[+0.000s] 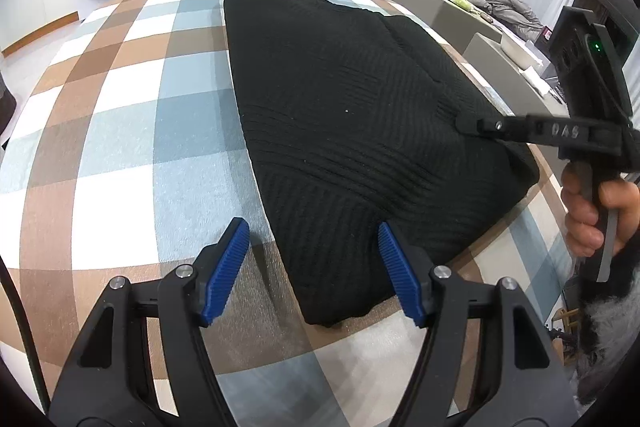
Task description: Fold small clothes
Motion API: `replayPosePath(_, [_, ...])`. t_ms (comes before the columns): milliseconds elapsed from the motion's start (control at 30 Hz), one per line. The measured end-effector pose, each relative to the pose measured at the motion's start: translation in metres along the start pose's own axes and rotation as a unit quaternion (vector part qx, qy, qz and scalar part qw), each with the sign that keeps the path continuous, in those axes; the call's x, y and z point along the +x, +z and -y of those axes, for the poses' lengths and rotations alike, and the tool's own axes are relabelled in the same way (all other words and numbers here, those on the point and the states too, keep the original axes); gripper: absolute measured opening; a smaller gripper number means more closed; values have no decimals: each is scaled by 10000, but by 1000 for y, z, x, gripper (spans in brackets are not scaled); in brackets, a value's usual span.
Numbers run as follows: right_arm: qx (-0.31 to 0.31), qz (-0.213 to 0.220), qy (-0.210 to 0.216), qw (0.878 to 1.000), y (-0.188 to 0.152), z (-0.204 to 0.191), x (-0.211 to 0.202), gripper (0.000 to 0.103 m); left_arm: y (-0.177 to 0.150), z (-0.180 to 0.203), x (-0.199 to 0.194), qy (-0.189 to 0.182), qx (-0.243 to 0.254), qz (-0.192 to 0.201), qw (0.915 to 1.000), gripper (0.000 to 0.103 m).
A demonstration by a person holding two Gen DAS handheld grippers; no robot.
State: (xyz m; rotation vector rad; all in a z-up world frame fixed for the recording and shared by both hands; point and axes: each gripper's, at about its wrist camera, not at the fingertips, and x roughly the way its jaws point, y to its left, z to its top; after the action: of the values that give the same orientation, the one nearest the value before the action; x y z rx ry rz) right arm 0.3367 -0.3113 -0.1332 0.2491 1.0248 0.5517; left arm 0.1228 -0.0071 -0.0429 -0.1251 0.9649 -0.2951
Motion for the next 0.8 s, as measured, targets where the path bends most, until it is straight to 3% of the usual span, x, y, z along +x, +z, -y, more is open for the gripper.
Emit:
replayPosePath(33, [76,95,31,9999,5,4,-4,27,0,0,-1,-9,5,12,10000,64])
replayPosePath(200, [460,370,55,9982,40,21,-3,30,5,0,-6,-35,-33,128,9999,64])
replayPosePath(400, [911,142,9,9957,95,39,42,30,8,-8,-13,65,-181,223,9996,64])
replayPosePath(467, [868,43,121,9961,106,39,52,23,7,-13,-14,93,-261,237,9993,64])
replayPosePath(500, [719,64,103,9973,107,34,51,9,7,-16,-14,112,-313,236,9992,64])
replayPosePath(600, [196,642,121,9977,114,14,21,5,7,-21,-15,149,-424,237,9987,64])
replayPosePath(700, [87,838,-66,9964,117,11,3,4,9,-22,-19,79,-471,304,9984,64])
replayPosePath(800, [171,705,-819,9940,115,28,12,5,13,-17,-17,47,-423,322,9986,65])
